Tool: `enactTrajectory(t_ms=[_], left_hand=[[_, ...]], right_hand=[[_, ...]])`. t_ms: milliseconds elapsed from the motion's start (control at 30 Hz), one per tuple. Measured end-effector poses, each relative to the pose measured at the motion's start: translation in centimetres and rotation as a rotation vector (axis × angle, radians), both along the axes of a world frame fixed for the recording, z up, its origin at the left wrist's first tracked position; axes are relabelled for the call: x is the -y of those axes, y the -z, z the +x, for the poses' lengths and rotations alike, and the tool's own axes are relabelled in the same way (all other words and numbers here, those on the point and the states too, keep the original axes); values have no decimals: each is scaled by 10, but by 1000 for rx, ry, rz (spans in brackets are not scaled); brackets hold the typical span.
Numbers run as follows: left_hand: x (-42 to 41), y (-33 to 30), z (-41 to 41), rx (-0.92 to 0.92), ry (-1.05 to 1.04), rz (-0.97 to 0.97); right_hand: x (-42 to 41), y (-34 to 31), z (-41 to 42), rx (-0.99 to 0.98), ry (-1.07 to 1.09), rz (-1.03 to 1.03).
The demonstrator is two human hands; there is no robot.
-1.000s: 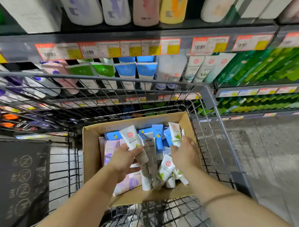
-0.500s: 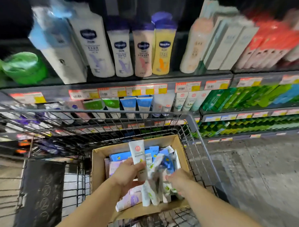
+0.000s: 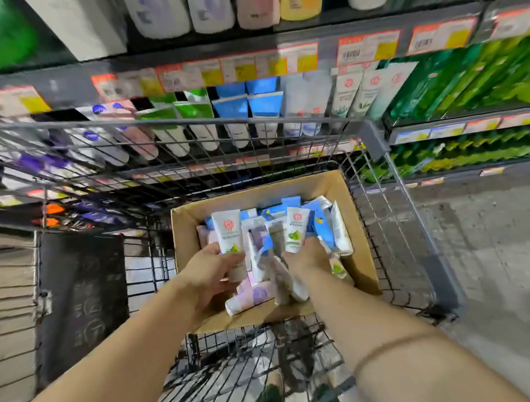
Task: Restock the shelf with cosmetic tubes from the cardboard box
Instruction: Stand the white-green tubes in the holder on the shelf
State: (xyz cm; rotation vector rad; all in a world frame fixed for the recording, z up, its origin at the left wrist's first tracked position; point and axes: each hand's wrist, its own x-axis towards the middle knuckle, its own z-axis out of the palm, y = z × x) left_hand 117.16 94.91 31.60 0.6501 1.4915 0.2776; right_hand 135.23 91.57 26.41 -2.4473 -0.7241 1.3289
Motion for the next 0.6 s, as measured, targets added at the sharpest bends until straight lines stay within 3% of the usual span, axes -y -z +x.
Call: enactTrajectory(t_ms=[233, 433, 600], left_hand=[[-4, -28, 12, 88, -8, 17], [-18, -92, 33, 173, 38, 90], [-38, -168, 92, 245, 126, 222]], right_hand=[[4, -29, 15, -91, -59, 57], [-2, -107, 33, -449, 161, 201], [-13, -191, 82, -605, 233, 399]])
